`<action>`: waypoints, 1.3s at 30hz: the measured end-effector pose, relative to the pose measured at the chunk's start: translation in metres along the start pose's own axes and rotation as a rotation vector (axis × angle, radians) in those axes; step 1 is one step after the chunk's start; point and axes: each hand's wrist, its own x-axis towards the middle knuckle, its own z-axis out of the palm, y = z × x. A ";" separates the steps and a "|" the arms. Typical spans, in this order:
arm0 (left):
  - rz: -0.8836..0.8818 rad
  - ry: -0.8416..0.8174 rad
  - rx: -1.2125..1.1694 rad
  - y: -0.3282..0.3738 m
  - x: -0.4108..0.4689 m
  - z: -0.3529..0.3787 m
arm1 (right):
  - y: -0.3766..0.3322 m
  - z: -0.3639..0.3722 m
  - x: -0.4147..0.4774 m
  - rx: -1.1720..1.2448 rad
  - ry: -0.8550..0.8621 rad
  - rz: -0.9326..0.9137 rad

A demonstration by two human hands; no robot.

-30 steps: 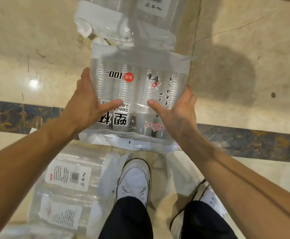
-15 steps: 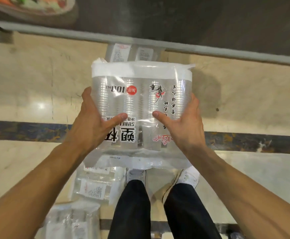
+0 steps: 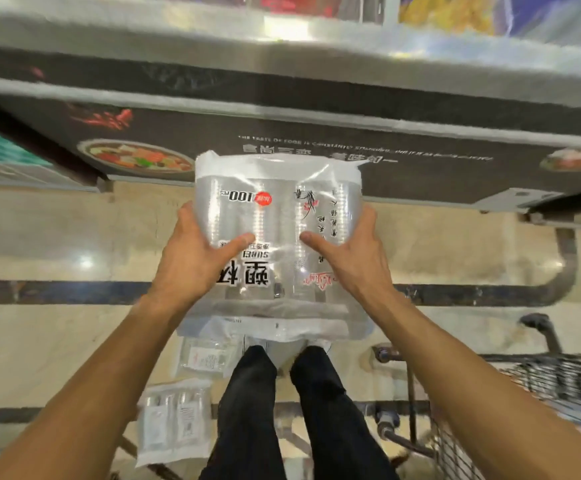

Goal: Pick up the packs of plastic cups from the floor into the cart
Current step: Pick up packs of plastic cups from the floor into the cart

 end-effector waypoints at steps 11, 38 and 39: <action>0.308 -0.111 0.097 0.183 -0.091 -0.077 | -0.076 -0.181 -0.126 0.132 0.190 0.005; 1.052 -0.845 0.415 0.489 -0.448 0.295 | 0.227 -0.466 -0.477 0.513 1.111 0.566; 1.039 -0.862 0.434 0.491 -0.463 0.317 | 0.248 -0.474 -0.484 0.525 1.118 0.590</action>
